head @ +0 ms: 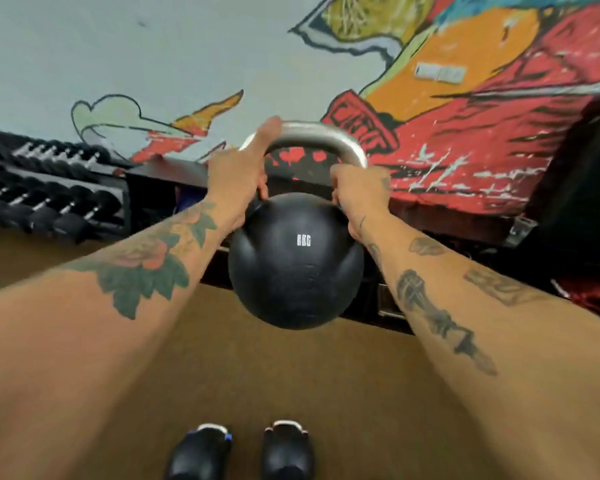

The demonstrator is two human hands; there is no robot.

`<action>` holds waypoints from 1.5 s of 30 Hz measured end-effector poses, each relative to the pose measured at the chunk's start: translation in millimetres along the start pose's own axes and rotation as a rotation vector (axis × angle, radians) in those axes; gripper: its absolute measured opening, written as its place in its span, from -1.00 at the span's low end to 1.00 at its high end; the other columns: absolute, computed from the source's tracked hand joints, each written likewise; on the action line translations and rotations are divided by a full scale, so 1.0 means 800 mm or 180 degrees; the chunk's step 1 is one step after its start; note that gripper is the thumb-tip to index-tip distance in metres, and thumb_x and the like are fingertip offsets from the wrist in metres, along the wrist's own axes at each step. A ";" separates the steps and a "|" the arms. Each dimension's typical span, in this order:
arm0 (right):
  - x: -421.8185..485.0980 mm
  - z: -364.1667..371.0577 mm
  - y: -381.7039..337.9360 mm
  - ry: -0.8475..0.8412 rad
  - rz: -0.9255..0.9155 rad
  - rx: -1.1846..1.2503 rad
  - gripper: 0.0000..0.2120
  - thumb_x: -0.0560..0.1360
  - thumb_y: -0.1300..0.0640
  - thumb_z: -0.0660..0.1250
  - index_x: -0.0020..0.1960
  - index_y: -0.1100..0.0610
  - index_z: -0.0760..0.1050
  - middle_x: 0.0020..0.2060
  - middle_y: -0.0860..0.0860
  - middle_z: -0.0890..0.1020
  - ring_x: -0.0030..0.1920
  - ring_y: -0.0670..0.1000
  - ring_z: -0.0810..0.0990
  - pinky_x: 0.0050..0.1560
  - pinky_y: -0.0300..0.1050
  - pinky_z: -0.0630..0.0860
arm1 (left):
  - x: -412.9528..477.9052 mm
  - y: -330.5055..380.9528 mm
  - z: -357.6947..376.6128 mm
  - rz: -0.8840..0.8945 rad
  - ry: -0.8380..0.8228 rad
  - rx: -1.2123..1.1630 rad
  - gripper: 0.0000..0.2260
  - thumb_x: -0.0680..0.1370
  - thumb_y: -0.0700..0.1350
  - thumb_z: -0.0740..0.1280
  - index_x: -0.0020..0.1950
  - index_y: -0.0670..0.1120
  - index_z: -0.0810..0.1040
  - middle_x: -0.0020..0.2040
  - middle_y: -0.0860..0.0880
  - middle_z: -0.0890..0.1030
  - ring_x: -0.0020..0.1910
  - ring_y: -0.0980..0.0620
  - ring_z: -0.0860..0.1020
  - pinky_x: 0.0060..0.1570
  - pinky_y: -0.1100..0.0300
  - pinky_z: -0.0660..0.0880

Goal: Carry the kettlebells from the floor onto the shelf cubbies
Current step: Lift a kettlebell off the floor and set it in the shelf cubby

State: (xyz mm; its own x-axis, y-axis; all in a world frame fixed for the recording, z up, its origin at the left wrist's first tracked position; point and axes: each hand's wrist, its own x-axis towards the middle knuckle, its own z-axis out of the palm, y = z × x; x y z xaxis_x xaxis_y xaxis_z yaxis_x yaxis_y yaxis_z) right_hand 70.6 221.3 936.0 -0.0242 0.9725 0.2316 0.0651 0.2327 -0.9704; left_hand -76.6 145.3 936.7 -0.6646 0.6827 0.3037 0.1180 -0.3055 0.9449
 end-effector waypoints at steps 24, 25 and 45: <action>0.285 0.002 -0.014 0.0470 -0.0433 0.0219 -0.86 0.19 0.09 0.39 -0.27 0.09 0.56 -0.47 0.07 0.56 -0.45 0.10 0.50 -0.38 -0.06 0.41 | 0.228 -0.007 0.186 0.0350 -0.0097 -0.0149 -0.39 0.20 0.49 0.48 -0.64 -0.01 0.45 -0.56 -0.07 0.45 -0.59 -0.06 0.44 -0.40 0.05 0.43; 0.321 0.003 -0.004 0.0406 -0.0433 0.0219 -0.87 0.20 0.10 0.38 -0.26 0.08 0.57 -0.48 0.08 0.56 -0.45 0.11 0.50 -0.37 -0.05 0.42 | 0.253 -0.021 0.208 0.0355 -0.0091 -0.0168 -0.41 0.22 0.47 0.49 -0.62 -0.01 0.45 -0.56 -0.07 0.44 -0.59 -0.05 0.43 -0.42 0.07 0.42; 0.653 0.206 0.149 -0.0108 -0.0181 0.0379 -0.87 0.39 0.25 0.41 -0.24 0.05 0.54 -0.67 -0.08 0.43 -0.70 -0.06 0.35 -0.63 -0.28 0.26 | 0.610 -0.237 0.284 -0.0134 -0.0068 -0.0030 -0.35 0.10 0.54 0.49 -0.64 -0.04 0.48 -0.59 -0.11 0.42 -0.62 -0.07 0.41 -0.50 0.15 0.40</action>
State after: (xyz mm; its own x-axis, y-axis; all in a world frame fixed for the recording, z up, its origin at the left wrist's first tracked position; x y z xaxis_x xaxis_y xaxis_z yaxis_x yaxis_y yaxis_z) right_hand -98.5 756.0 929.8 -0.0582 0.9565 0.2858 -0.0561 0.2827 -0.9576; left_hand -255.8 687.0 933.7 -0.6529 0.7090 0.2664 0.0831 -0.2825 0.9557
